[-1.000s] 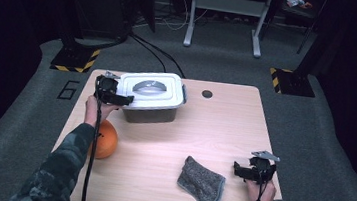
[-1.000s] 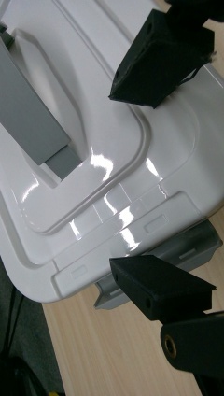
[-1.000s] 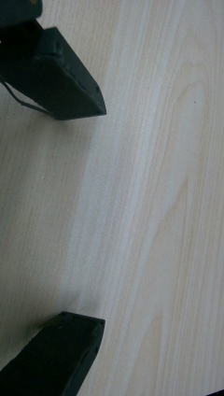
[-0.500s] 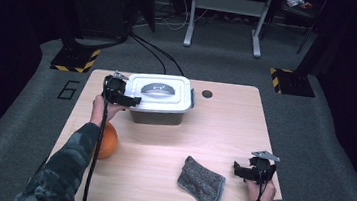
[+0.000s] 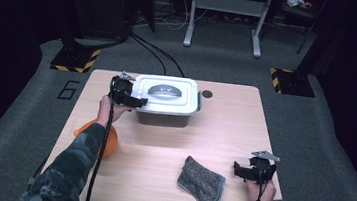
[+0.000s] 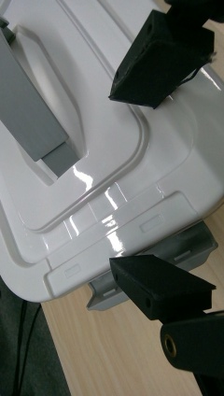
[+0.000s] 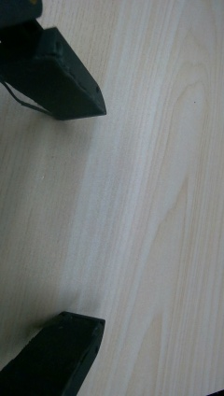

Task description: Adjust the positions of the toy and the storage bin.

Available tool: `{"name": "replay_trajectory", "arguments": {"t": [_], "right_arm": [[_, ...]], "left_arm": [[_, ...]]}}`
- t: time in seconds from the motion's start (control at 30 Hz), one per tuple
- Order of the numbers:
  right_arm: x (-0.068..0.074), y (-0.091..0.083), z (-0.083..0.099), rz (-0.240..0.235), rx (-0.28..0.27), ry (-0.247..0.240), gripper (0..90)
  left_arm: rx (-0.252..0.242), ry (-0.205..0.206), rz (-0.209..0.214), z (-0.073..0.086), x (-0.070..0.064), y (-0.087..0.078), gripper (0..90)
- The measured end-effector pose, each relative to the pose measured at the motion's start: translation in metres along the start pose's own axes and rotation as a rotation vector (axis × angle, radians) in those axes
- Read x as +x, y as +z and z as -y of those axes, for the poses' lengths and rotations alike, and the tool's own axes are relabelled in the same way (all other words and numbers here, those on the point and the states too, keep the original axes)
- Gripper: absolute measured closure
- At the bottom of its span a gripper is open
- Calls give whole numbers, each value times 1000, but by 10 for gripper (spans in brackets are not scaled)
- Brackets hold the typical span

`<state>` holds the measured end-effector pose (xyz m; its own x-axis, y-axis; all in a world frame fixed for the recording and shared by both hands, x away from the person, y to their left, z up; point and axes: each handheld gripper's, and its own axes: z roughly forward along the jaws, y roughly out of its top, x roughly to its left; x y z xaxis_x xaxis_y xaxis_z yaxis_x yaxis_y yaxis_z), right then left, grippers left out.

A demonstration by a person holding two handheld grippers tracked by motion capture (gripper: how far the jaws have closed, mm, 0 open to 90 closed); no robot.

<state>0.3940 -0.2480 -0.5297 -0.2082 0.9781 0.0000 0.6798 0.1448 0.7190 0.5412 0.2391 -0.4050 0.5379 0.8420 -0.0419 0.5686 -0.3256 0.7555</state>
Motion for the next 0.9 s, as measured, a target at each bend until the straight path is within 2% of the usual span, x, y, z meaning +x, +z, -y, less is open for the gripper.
{"name": "replay_trajectory", "arguments": {"t": [0.03,0.23,0.3,0.33,0.5,0.6,0.63,0.67,0.7,0.73,0.9], "right_arm": [[0,0,0,0,0,0,0],[0,0,0,0,0,0,0],[0,0,0,0,-1,0,0],[0,0,0,0,0,0,0],[0,0,0,0,0,0,0],[0,0,0,0,0,0,1],[0,0,0,0,-1,0,1],[0,0,0,0,-1,0,1],[0,0,0,0,-1,0,1],[0,0,0,0,-1,-1,1],[0,0,0,0,-1,-1,1]], "left_arm": [[9,12,4,-1,-1,0,168],[-5,10,31,-3,-10,6,168],[2,29,34,-5,-11,7,168],[-7,15,39,-5,-13,8,168],[-19,2,32,-4,-13,8,171],[-24,1,13,-4,-13,4,163],[-34,-15,25,-4,-14,3,160],[-40,-20,19,-3,-15,1,155],[-46,-7,8,-2,-17,-3,154],[-58,-15,20,0,-19,-5,154],[-89,-3,32,10,-29,-20,151]]}}
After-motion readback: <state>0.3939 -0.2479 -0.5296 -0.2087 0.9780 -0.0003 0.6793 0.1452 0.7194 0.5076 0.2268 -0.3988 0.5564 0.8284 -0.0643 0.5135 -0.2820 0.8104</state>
